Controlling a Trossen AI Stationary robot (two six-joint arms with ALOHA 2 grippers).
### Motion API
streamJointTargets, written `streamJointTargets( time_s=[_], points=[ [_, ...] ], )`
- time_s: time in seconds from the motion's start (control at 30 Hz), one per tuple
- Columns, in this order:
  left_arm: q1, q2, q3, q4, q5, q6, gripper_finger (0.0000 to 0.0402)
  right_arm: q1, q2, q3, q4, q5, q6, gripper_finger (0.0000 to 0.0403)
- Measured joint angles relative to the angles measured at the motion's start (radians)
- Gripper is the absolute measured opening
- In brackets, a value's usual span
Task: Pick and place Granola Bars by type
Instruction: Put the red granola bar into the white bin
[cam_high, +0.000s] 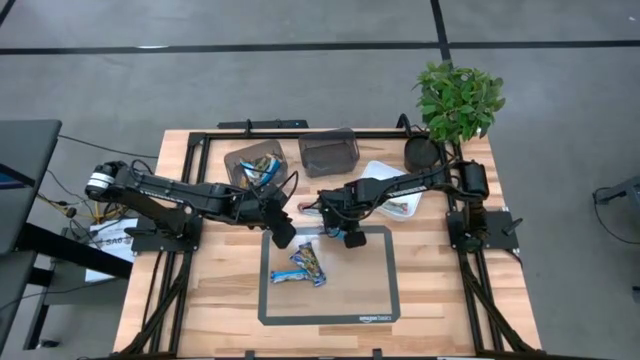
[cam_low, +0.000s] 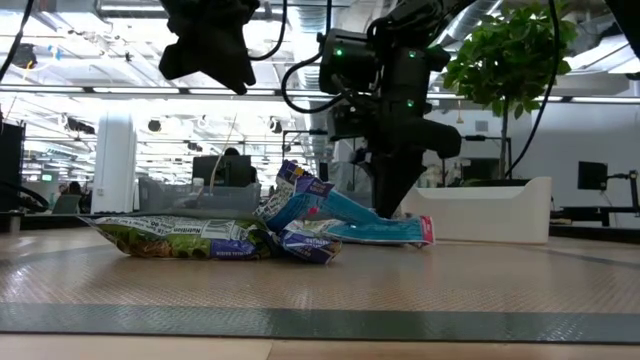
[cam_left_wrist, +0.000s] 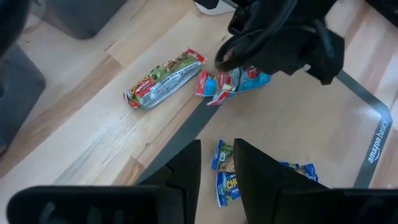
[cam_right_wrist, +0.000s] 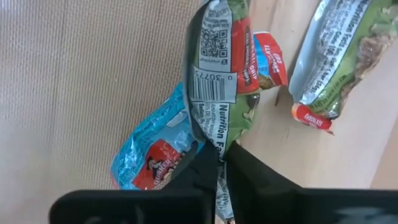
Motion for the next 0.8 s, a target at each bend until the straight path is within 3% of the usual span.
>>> streamJointTargets(
  time_s=[0.2, 0.4, 0.63, 0.8],
  points=[
    [0.0, 0.0, 0.0, 0.073, 0.009, 0.08, 0.0086, -0.036, -0.046, 0.0, 0.0, -0.094, 0.105, 0.0014],
    [0.0, 0.0, 0.0, 0.089, 0.027, 0.12, 0.0086, -0.068, -0.202, 0.0, -0.012, -0.118, 0.163, 0.0006],
    [0.005, 0.0, 0.0, 0.209, 0.087, 0.288, 0.0086, -0.151, -0.388, 0.0, -0.159, -0.007, 0.319, 0.0003],
    [0.029, 0.0, 0.002, 0.304, 0.092, 0.436, 0.0086, -0.204, -0.436, 0.0, -0.305, 0.06, 0.46, 0.0002]
  ],
)
